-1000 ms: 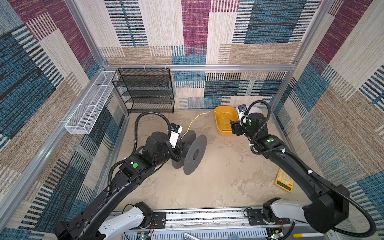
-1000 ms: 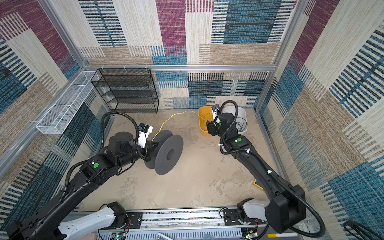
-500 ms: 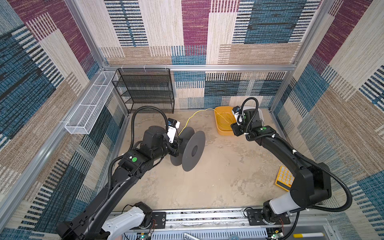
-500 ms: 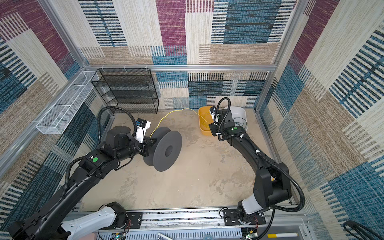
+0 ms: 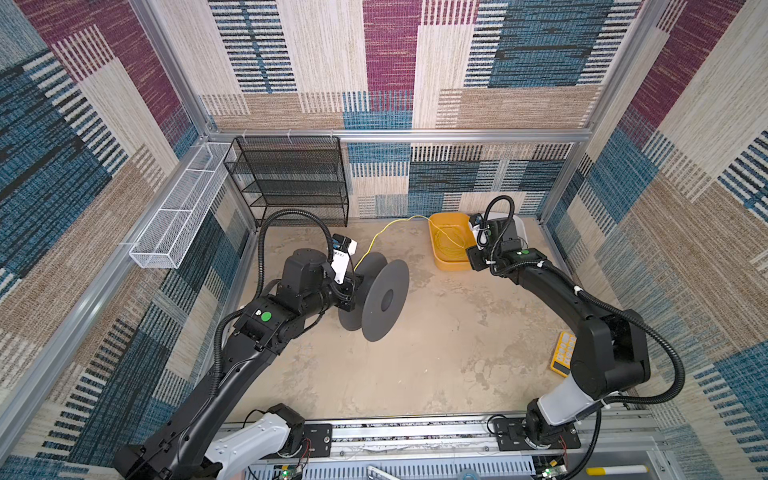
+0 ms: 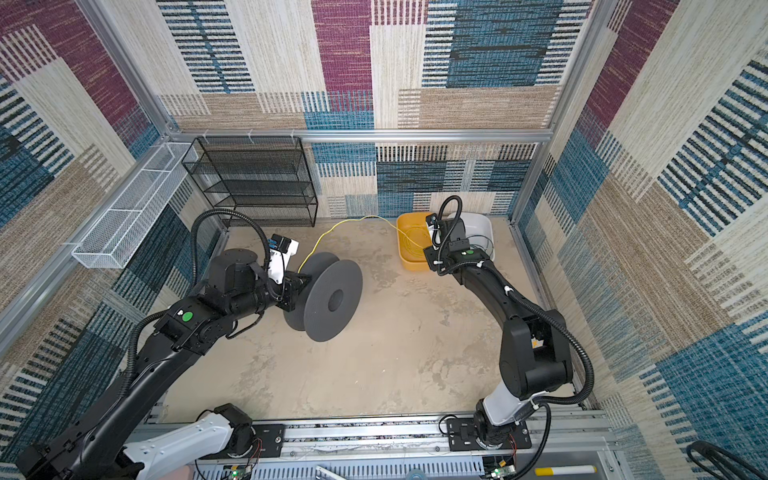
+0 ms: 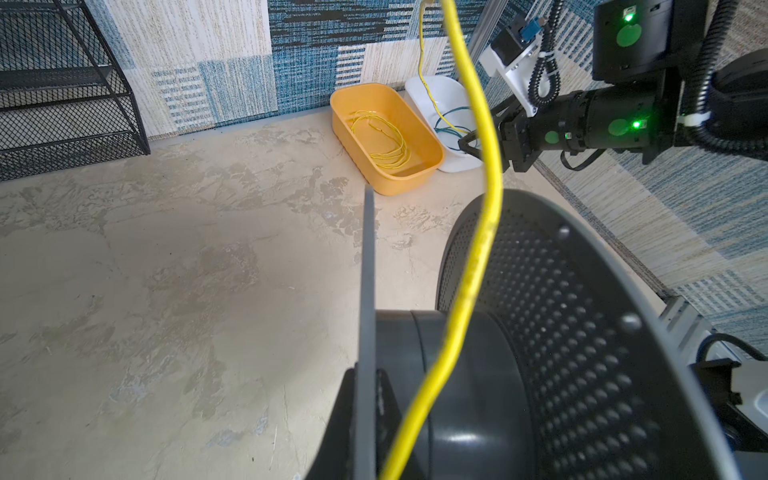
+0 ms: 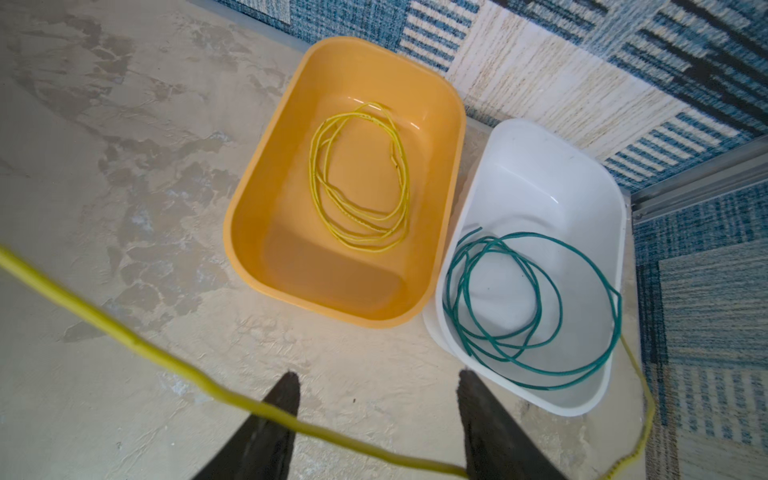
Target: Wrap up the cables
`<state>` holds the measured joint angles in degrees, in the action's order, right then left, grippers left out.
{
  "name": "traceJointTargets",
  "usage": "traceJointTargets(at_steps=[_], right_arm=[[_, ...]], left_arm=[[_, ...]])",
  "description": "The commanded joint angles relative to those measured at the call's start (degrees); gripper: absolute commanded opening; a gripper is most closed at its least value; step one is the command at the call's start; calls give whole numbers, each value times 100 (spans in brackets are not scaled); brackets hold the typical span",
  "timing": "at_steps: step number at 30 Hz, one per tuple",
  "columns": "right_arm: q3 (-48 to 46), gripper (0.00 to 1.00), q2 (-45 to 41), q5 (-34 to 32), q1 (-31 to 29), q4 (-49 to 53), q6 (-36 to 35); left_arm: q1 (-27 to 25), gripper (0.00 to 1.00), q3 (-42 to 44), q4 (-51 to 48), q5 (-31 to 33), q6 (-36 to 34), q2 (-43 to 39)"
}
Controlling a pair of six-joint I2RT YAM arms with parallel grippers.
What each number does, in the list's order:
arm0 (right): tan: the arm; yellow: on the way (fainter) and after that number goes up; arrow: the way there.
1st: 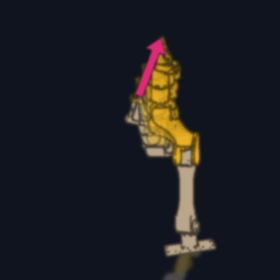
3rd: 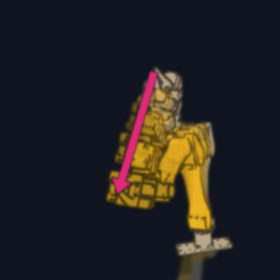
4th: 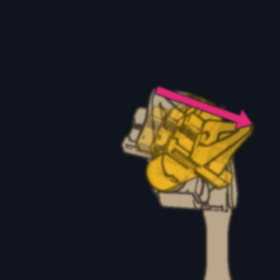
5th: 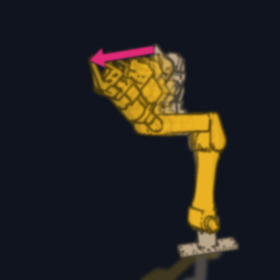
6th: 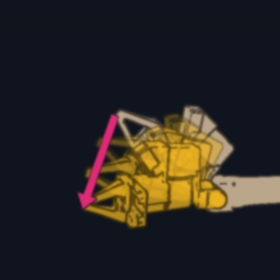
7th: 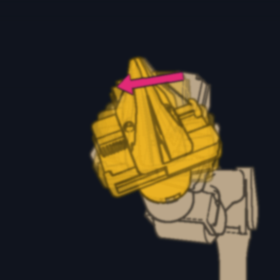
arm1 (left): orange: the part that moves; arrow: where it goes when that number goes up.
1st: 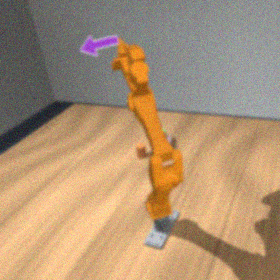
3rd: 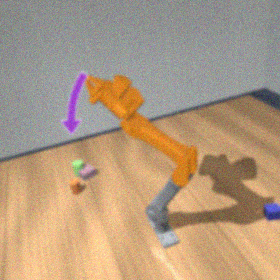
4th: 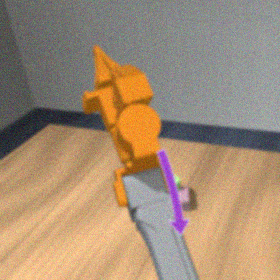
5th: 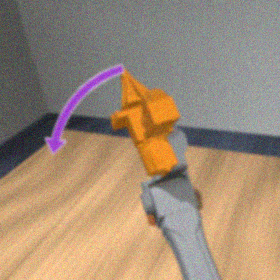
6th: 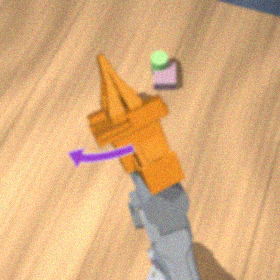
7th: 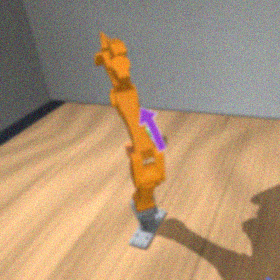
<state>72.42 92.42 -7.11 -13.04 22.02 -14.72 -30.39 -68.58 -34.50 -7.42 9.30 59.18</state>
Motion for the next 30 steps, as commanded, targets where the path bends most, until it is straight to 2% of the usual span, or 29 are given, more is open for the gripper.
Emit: traceJointTargets(at_steps=[1,5,9,16,22,30], right_arm=[[224,63,170,-245,50,-214,-160],[427,60,553,-338,101,-323,-303],[440,51,646,-286,102,-507,-426],[439,30,559,-597,100,-536,-489],[556,20,379,-1019,100,-461,-551],[984,6,47,-1002,87,16,-392]], left_arm=[[32,0,-60,244,-150,-136,-35],[39,0,-46,255,-172,-121,-71],[54,0,-7,233,-153,-145,-116],[103,0,-6,294,-161,-157,-108],[147,0,-68,369,-264,-187,-29],[204,0,-185,516,-491,-241,-115]])
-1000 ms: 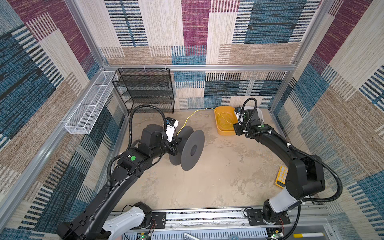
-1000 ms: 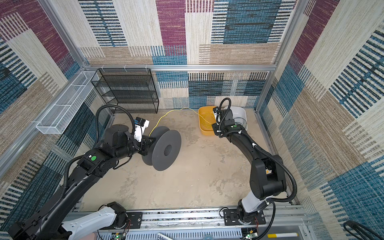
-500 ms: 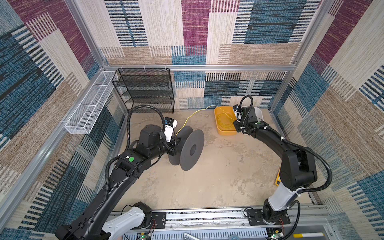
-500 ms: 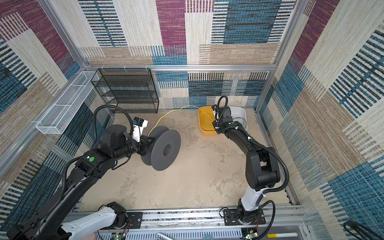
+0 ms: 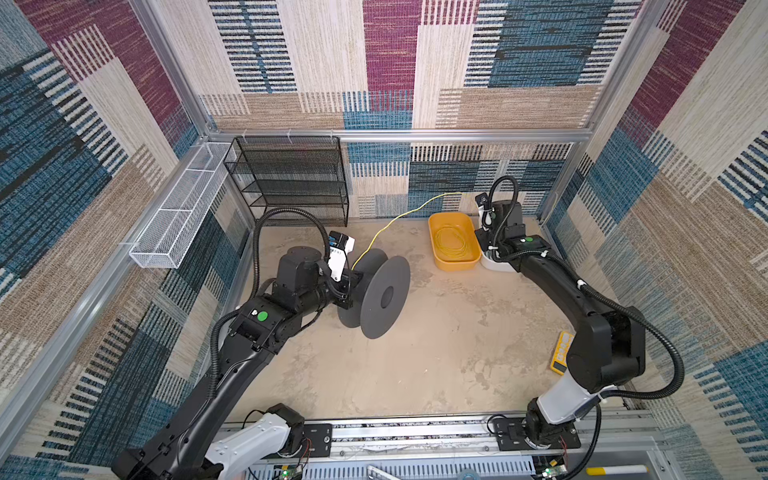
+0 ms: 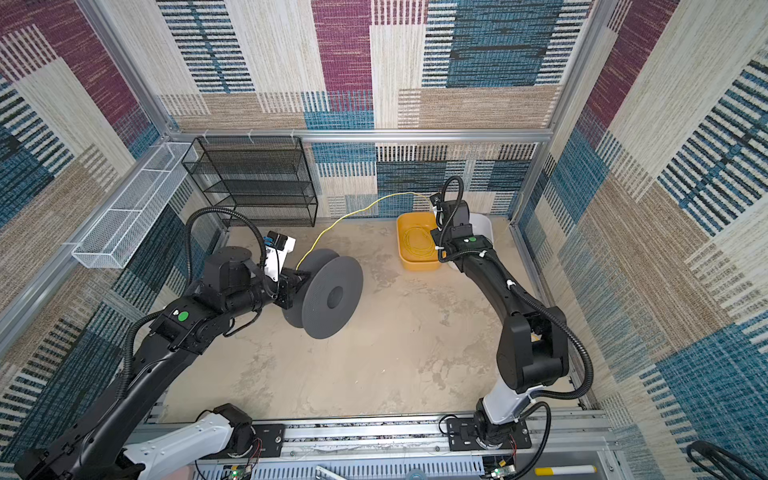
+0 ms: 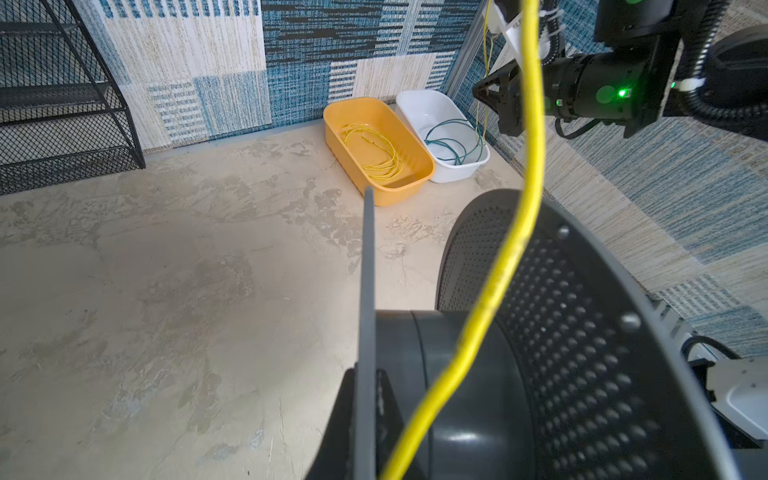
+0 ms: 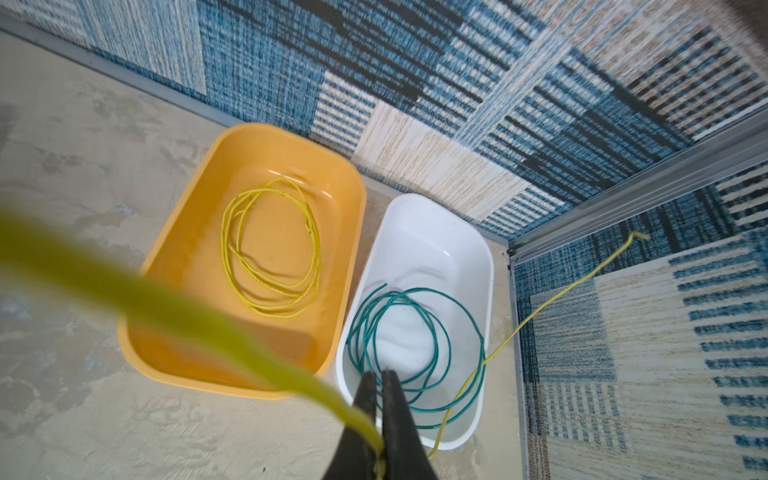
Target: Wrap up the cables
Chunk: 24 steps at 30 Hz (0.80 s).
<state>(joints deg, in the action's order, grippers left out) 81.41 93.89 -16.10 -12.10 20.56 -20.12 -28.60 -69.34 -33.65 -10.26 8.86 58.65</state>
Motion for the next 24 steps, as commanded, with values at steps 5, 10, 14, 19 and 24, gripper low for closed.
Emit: traceJointTargets(at_steps=[5,10,14,19,24], right_arm=[[213,4,-179,-321,-63,335,106],[464,4,-86,-860,-59,397,26],[467,0,-83,-1361,-62,87,-90],[280,0,-290,-628,-64,-430,141],[576,0,-189,-494,-258,-265,364]], left_arm=[[82,0,-246,401,-278,-225,-90],[118,0,-123,649,-439,-163,-80],[127,0,-18,819,-584,-83,-52],[128,0,100,944,-670,-51,-88],[136,0,127,938,-644,-77,-139]])
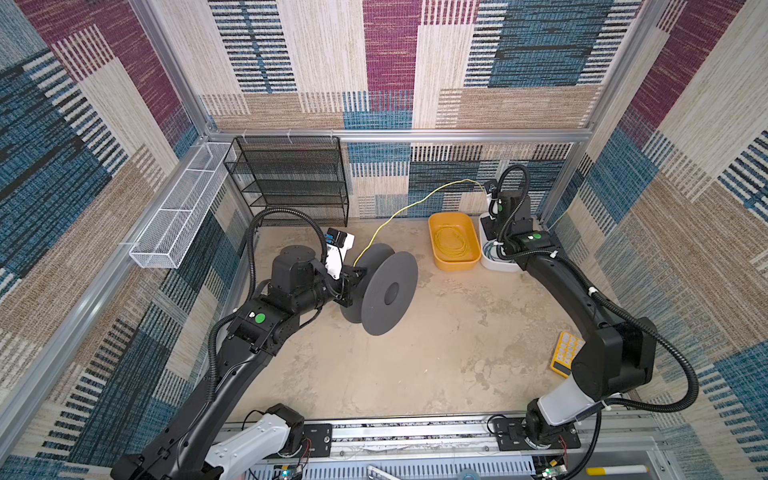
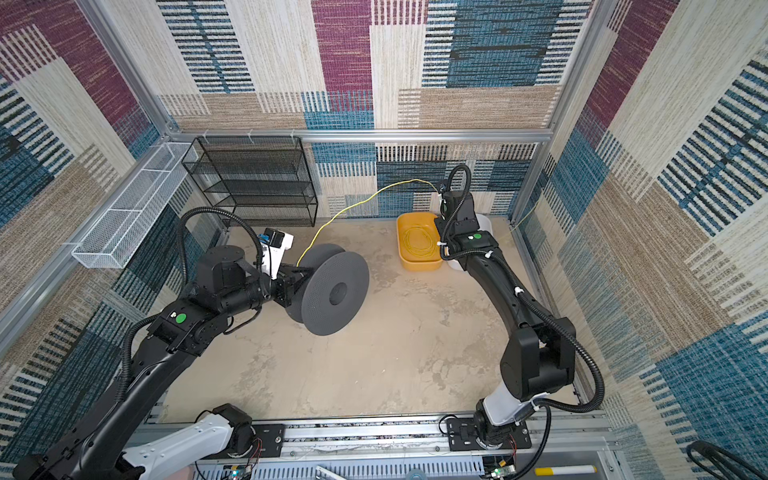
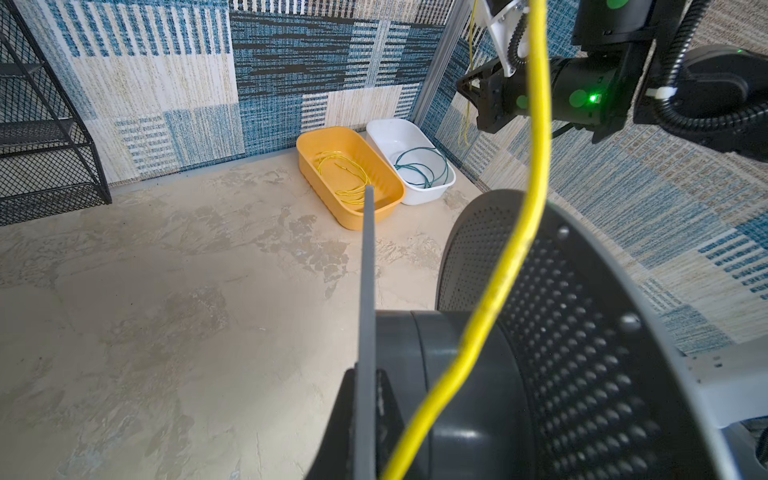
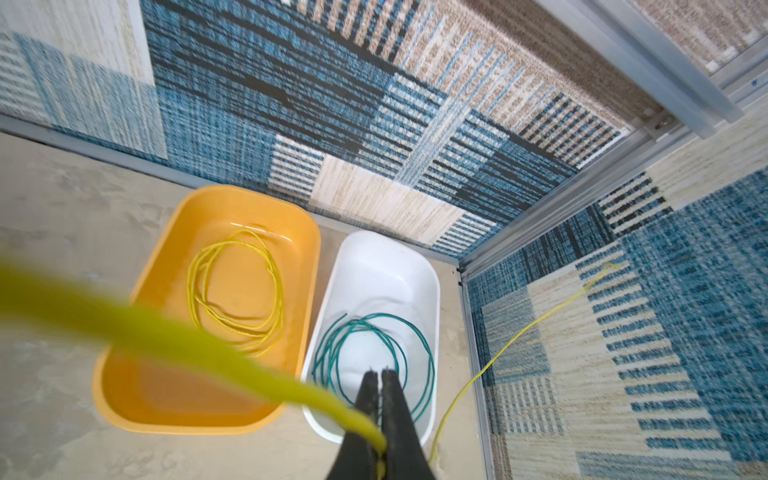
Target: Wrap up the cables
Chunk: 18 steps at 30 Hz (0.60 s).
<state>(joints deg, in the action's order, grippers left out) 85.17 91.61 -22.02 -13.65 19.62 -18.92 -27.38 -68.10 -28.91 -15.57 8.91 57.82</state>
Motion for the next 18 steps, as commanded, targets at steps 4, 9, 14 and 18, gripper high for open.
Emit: traceJointTargets(at_steps=[4,9,14,18], right_arm=[[334,0,76,-185,-207,139,222],[177,0,-78,-630,-355,425,242],[391,0,-307,-1139,-755,780,301],[627,0,-280,-1349,-1205,1244,384]], left_arm=[[30,0,-39,388,-111,-172,-143],[293,0,-406,-14,-332,-255,-228],[593,0,-794,-166,-556,-210,-269],[829,0,-1030,-36,-813,-73,-355]])
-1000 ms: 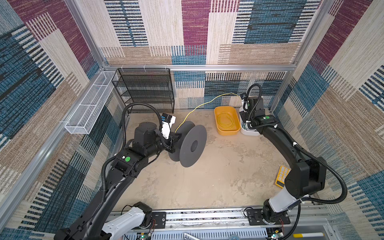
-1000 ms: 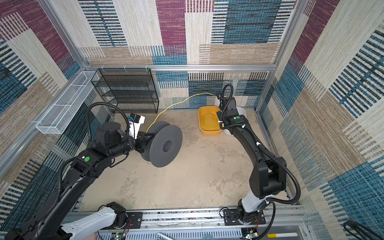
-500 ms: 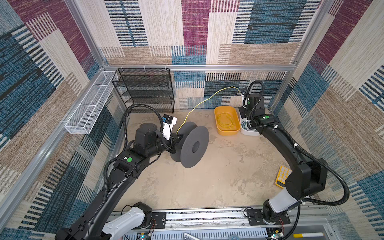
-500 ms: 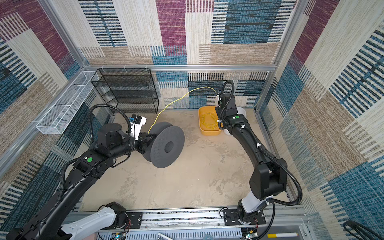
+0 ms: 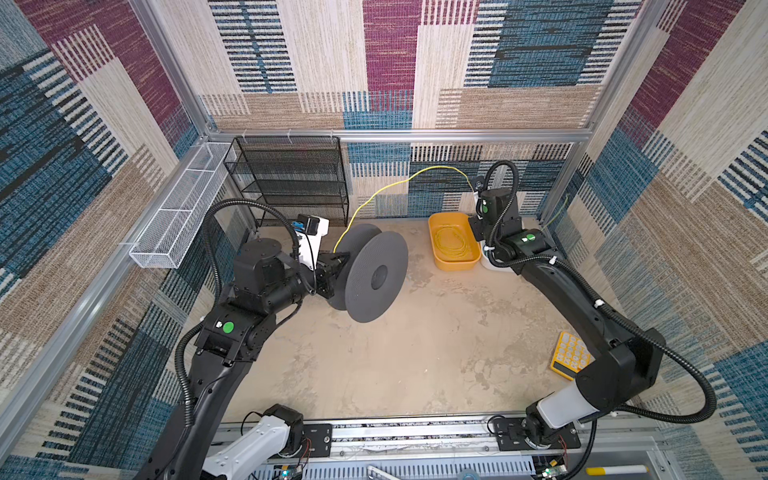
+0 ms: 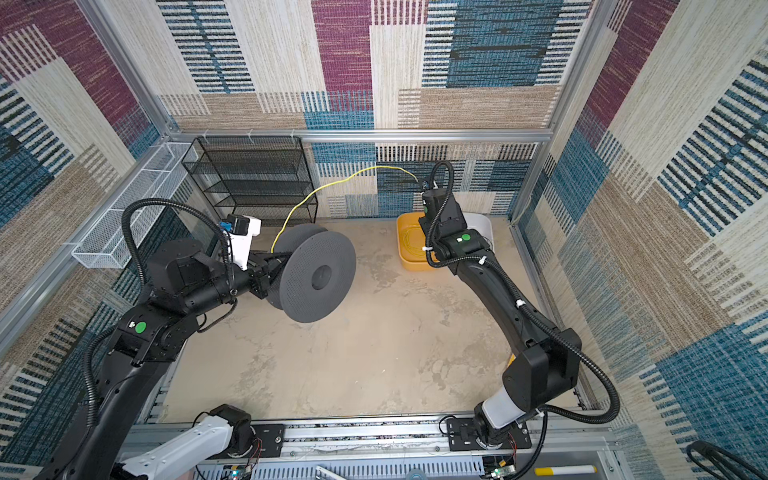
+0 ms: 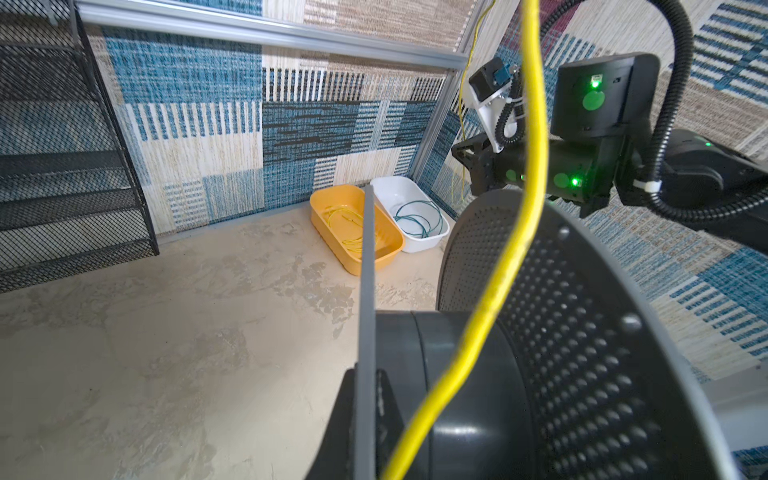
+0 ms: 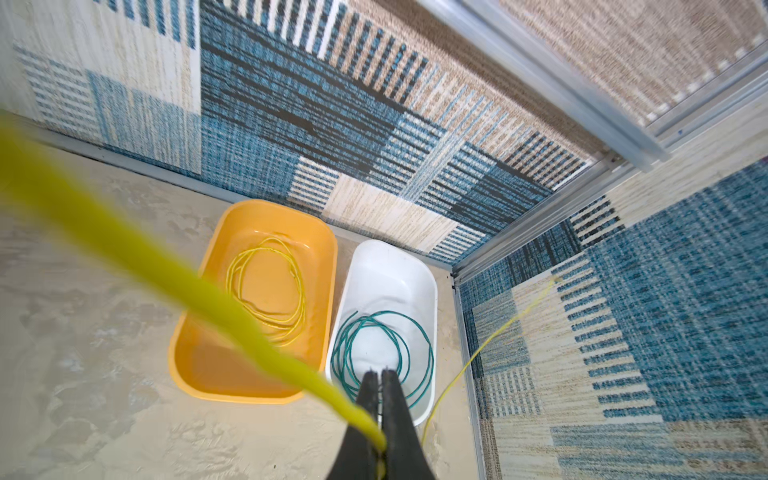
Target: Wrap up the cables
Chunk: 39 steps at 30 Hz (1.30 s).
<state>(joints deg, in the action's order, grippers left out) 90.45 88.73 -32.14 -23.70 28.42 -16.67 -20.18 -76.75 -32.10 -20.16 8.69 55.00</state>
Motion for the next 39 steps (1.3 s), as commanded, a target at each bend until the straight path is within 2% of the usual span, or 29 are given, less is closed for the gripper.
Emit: traceJointTargets(at_steps=[1,6,15,22,26,34,39], right_arm=[[96,0,42,-356,-287,473,199],[377,0,238,-295,-677,814,420],[533,0,342,-245,-1529,1307,718],[155,0,229,448,-1967,1045,965],[-465,0,107,927,-2158,679,1080],[-1000,0,91,1351,-2739,248,1196],[-1191,0,160,1529,-3301,49,1209]], left_arm=[[150,0,-213,314,-398,-3,-89],[368,0,-611,353,-757,177,-57],[716,0,-1379,506,-1009,502,130],[1153,0,-1638,1097,-1253,1077,379],[1479,0,-1760,1352,-1490,1353,476],[1990,0,-1633,2074,-1350,2076,634],[2109,0,-1423,2452,-708,2394,718]])
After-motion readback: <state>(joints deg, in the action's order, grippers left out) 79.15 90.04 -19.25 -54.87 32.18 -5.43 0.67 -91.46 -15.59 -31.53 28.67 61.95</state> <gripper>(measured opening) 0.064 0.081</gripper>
